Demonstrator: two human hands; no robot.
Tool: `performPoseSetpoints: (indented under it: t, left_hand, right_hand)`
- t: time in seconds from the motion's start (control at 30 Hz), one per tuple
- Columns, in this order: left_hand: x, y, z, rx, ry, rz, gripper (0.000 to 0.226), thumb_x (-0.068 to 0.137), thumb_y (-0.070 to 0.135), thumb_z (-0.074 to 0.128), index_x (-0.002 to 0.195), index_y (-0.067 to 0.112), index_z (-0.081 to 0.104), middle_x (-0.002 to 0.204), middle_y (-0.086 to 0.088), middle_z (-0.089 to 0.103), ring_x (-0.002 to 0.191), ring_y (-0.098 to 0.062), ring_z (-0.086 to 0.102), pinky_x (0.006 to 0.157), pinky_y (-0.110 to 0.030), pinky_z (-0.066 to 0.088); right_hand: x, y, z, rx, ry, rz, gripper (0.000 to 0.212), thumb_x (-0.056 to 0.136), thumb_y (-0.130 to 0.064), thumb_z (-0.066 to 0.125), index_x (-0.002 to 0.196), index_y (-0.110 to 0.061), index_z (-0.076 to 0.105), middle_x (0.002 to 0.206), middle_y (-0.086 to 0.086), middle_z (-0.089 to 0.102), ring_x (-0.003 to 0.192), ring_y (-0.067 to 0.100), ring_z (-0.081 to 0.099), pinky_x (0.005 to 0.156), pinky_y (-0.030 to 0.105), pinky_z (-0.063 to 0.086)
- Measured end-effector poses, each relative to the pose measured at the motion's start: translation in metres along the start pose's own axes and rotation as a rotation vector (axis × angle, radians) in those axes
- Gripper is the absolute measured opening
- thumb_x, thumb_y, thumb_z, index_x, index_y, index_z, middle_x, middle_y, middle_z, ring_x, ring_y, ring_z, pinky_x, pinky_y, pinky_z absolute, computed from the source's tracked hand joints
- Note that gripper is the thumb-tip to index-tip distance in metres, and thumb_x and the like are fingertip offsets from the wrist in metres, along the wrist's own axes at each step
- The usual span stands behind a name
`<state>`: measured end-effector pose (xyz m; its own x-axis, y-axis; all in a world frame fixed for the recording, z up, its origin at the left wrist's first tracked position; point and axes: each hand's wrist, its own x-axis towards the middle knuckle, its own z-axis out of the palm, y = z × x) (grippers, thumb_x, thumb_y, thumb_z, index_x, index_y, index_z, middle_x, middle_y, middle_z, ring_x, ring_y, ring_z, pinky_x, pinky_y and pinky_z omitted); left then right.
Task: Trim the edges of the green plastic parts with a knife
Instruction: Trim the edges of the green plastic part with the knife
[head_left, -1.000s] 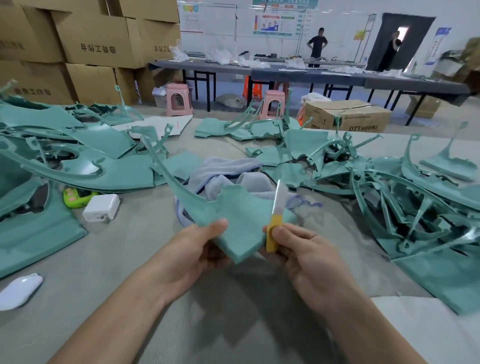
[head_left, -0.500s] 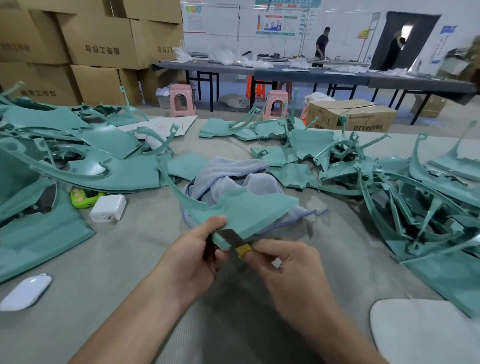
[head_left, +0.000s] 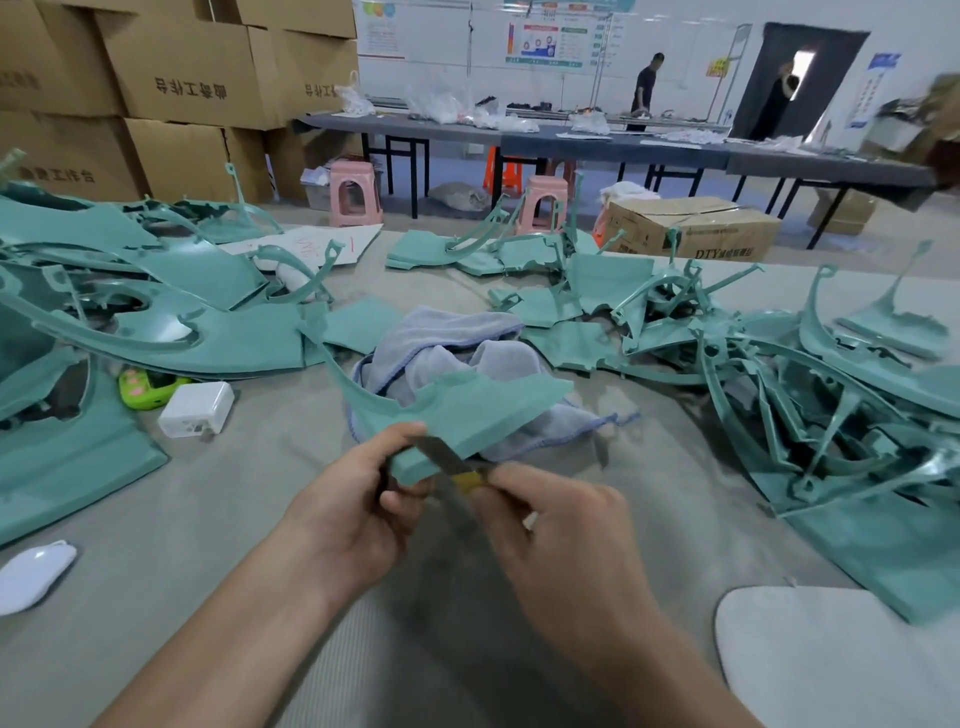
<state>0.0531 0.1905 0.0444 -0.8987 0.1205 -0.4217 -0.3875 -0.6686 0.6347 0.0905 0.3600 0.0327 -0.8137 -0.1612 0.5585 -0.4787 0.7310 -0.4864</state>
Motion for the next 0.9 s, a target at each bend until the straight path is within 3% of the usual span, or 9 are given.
performPoseSetpoints:
  t: [0.13, 0.2, 0.3, 0.43, 0.6, 0.67, 0.73, 0.8, 0.9]
  left_hand:
    - [0.000, 0.004, -0.003, -0.052, -0.049, -0.034, 0.011, 0.076, 0.013, 0.065, 0.083, 0.012, 0.057, 0.056, 0.000, 0.047, 0.037, -0.001, 0.039, 0.026, -0.008, 0.028]
    - [0.000, 0.005, -0.004, -0.065, -0.043, -0.024, 0.010, 0.076, 0.013, 0.065, 0.081, 0.012, 0.056, 0.055, 0.000, 0.046, 0.036, -0.001, 0.038, 0.026, -0.008, 0.027]
    - [0.001, 0.005, -0.003, -0.068, -0.039, -0.012, 0.011, 0.075, 0.013, 0.065, 0.081, 0.012, 0.055, 0.054, 0.001, 0.045, 0.034, -0.002, 0.037, 0.025, -0.007, 0.027]
    - [0.000, 0.004, -0.003, -0.059, -0.028, -0.012, 0.013, 0.076, 0.015, 0.065, 0.083, 0.013, 0.054, 0.056, 0.002, 0.044, 0.034, -0.002, 0.039, 0.026, -0.007, 0.027]
    - [-0.001, 0.002, -0.001, -0.057, 0.003, -0.043, 0.008, 0.074, 0.014, 0.067, 0.070, 0.006, 0.068, 0.057, -0.002, 0.052, 0.028, -0.003, 0.038, 0.024, -0.009, 0.027]
    - [-0.002, 0.003, -0.001, -0.086, -0.026, -0.049, 0.006, 0.075, 0.012, 0.065, 0.076, 0.006, 0.065, 0.056, -0.002, 0.051, 0.031, -0.003, 0.039, 0.024, -0.009, 0.027]
    - [-0.002, 0.006, -0.004, -0.116, -0.061, -0.052, 0.009, 0.079, 0.012, 0.062, 0.085, 0.009, 0.056, 0.057, 0.001, 0.043, 0.034, -0.002, 0.039, 0.025, -0.008, 0.027]
    - [-0.002, 0.007, -0.007, -0.120, -0.065, -0.045, 0.011, 0.080, 0.011, 0.061, 0.087, 0.012, 0.052, 0.057, 0.002, 0.039, 0.034, -0.002, 0.037, 0.025, -0.008, 0.027]
    - [-0.002, 0.005, -0.006, -0.089, -0.055, -0.025, 0.010, 0.078, 0.010, 0.062, 0.081, 0.012, 0.052, 0.053, 0.002, 0.041, 0.033, -0.002, 0.035, 0.025, -0.008, 0.026]
  right_hand:
    - [0.011, 0.029, -0.013, -0.083, 0.182, 0.333, 0.016, 0.098, -0.034, 0.062, 0.090, -0.025, 0.073, 0.070, 0.001, 0.068, 0.066, 0.025, 0.058, 0.060, 0.033, 0.025]
    - [0.008, 0.028, -0.017, -0.042, 0.221, 0.283, 0.017, 0.098, -0.037, 0.062, 0.086, -0.026, 0.070, 0.061, -0.006, 0.061, 0.059, 0.019, 0.053, 0.056, 0.032, 0.027]
    - [-0.001, 0.000, -0.007, 0.055, 0.130, 0.128, 0.024, 0.094, -0.041, 0.061, 0.077, -0.024, 0.060, 0.057, -0.009, 0.050, 0.057, 0.016, 0.045, 0.051, 0.026, 0.034]
    - [0.000, -0.006, 0.002, 0.100, 0.166, 0.100, 0.018, 0.093, -0.035, 0.062, 0.082, -0.021, 0.065, 0.061, -0.006, 0.048, 0.056, 0.018, 0.045, 0.050, 0.029, 0.038]
    - [-0.007, -0.009, 0.008, -0.065, 0.000, -0.093, 0.029, 0.095, -0.035, 0.063, 0.071, -0.019, 0.055, 0.058, -0.001, 0.060, 0.056, 0.023, 0.051, 0.051, 0.034, 0.037]
    - [0.001, -0.004, 0.009, -0.129, 0.057, -0.007, 0.026, 0.095, -0.032, 0.063, 0.073, -0.018, 0.059, 0.062, 0.003, 0.066, 0.059, 0.029, 0.057, 0.052, 0.036, 0.038]
    - [0.013, 0.011, 0.002, -0.145, 0.134, 0.232, 0.024, 0.098, -0.033, 0.060, 0.082, -0.017, 0.067, 0.072, 0.007, 0.070, 0.071, 0.036, 0.062, 0.059, 0.037, 0.034]
    - [0.015, 0.027, -0.008, -0.117, 0.201, 0.335, 0.022, 0.099, -0.035, 0.058, 0.089, -0.019, 0.071, 0.072, 0.003, 0.070, 0.071, 0.029, 0.062, 0.062, 0.035, 0.028]
    - [0.004, 0.016, -0.012, 0.045, 0.199, 0.148, 0.019, 0.097, -0.037, 0.060, 0.087, -0.024, 0.070, 0.056, -0.008, 0.054, 0.052, 0.005, 0.048, 0.055, 0.023, 0.035]
